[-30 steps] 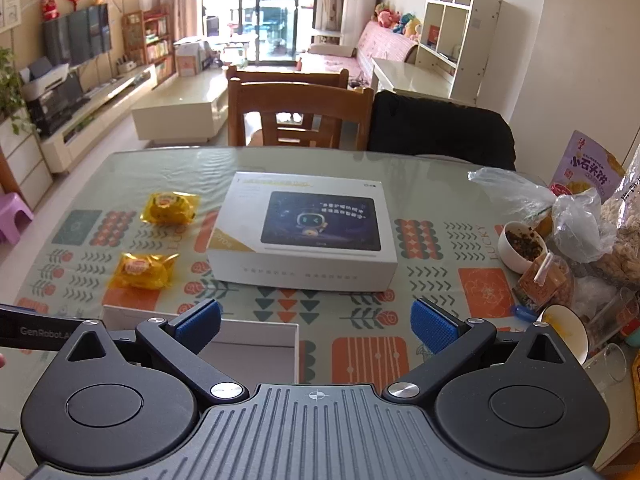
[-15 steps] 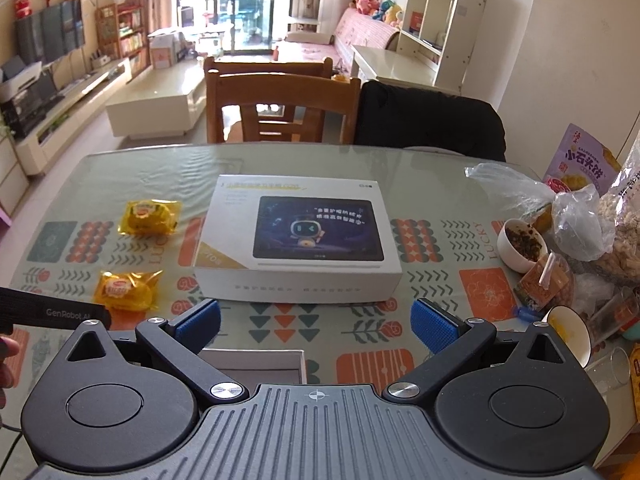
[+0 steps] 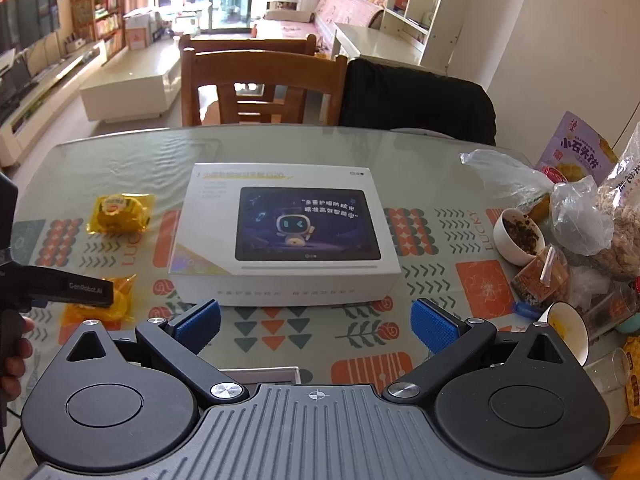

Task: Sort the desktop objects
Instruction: 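Close the left tool on the yellow soft bread packet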

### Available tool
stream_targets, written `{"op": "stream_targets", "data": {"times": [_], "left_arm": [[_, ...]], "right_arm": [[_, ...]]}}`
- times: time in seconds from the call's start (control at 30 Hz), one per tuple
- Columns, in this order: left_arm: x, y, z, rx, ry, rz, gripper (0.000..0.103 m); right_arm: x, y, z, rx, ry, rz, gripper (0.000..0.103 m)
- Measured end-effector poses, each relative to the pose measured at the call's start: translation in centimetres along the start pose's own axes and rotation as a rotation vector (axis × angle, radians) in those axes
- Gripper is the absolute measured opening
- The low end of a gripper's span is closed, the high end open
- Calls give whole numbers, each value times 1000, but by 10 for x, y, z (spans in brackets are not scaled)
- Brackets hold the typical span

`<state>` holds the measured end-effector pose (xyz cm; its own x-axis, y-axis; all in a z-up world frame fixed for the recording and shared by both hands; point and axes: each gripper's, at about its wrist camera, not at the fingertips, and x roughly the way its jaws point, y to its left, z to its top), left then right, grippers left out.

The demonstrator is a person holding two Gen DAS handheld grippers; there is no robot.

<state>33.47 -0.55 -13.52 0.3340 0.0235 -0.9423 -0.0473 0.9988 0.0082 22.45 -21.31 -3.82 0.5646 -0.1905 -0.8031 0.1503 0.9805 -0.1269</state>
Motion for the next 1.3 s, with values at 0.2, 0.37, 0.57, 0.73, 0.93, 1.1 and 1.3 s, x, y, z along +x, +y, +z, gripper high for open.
{"op": "stream_targets", "data": {"times": [0.2,0.37,0.57,0.73,0.93,1.1,1.3], "left_arm": [[25,5,9,-9,27,16,103],[41,8,12,-10,40,15,103],[47,5,19,-12,51,-1,103],[52,4,20,-18,61,-4,103],[61,1,18,-30,86,17,103],[66,-1,17,-28,81,24,103],[66,-3,12,-31,54,32,103]], "right_arm": [[13,7,6,-11,28,-8,103],[21,14,6,-25,49,-5,103],[27,21,9,-36,58,-3,103],[29,24,11,-40,59,1,103],[29,25,10,-42,62,2,103],[27,24,11,-42,61,0,103],[26,24,8,-39,61,-3,103]]}}
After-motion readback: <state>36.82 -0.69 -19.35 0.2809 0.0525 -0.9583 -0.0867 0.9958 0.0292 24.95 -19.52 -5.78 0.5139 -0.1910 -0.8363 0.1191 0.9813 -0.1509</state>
